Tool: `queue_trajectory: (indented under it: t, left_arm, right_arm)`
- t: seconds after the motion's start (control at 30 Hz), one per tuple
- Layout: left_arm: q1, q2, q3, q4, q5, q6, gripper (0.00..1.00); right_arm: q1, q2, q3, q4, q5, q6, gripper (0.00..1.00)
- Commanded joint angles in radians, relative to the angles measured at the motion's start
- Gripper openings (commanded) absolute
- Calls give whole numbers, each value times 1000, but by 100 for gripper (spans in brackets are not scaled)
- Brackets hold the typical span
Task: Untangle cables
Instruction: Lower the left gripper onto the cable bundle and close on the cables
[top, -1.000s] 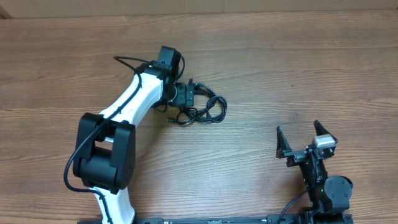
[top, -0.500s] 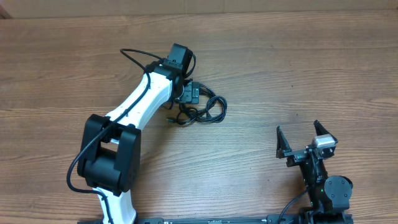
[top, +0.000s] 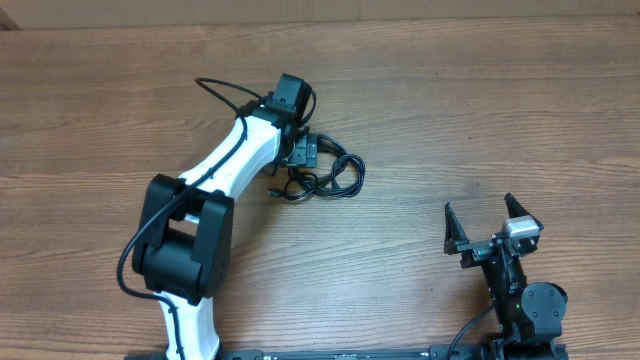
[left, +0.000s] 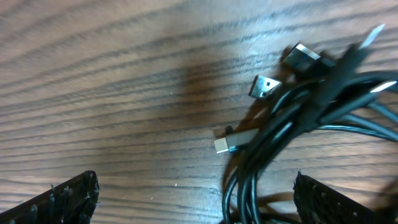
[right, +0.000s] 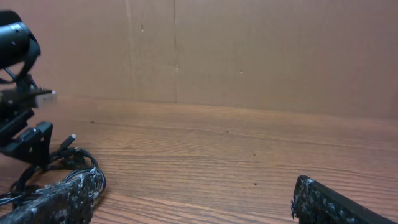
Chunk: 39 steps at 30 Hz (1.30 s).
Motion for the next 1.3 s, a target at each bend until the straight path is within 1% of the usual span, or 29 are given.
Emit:
queue_trajectory:
  t: [0.0, 0.2, 0.3, 0.33, 0.4, 0.47, 0.63, 0.77, 0.9, 0.97, 1.03, 1.1, 1.13, 1.17, 1.27]
  left_arm:
    - [-13, 24, 18, 3, -6, -14, 100]
    - [-25, 33, 18, -3, -11, -13, 100]
    - [-28, 56, 18, -2, -8, -14, 95]
    - [-29, 67, 18, -2, -1, -14, 89]
    - [-33, 77, 18, -3, 23, -14, 81]
    - [-39, 79, 18, -5, 34, -14, 75]
    - [-54, 79, 19, -5, 35, -11, 75]
    - [-58, 79, 19, -10, 36, -5, 73]
    - [-58, 79, 19, -20, 36, -5, 65]
    - [-58, 79, 19, -27, 35, -5, 57]
    - [-58, 79, 22, -38, 36, -5, 43]
    - [-58, 78, 27, -48, 36, -5, 27]
    - [-58, 78, 30, -53, 37, -6, 12]
    - [-58, 77, 36, -60, 39, -6, 4]
    - [-58, 77, 68, -86, 48, -6, 4]
  right_arm:
    - [5, -10, -11, 5, -8, -1, 100]
    - [5, -10, -11, 5, -8, -1, 100]
    - [5, -10, -11, 5, -8, -1, 100]
    - [5, -10, -11, 5, -8, -1, 100]
    - [5, -10, -11, 5, -8, -1, 100]
    - [5, -10, -11, 5, -8, -1, 100]
    - [5, -10, -11, 5, -8, -1, 100]
    - [5, -10, -11, 5, -8, -1, 100]
    - [5, -10, -11, 5, -8, -1, 100]
    - [5, -10, -11, 5, -8, -1, 100]
    - [5, -10, -11, 5, -8, -1, 100]
    - [5, -10, -11, 5, -8, -1, 100]
    - [5, -10, -11, 5, -8, -1, 100]
    - [5, -10, -11, 5, -8, -1, 100]
    - [5, -10, -11, 5, -8, -1, 100]
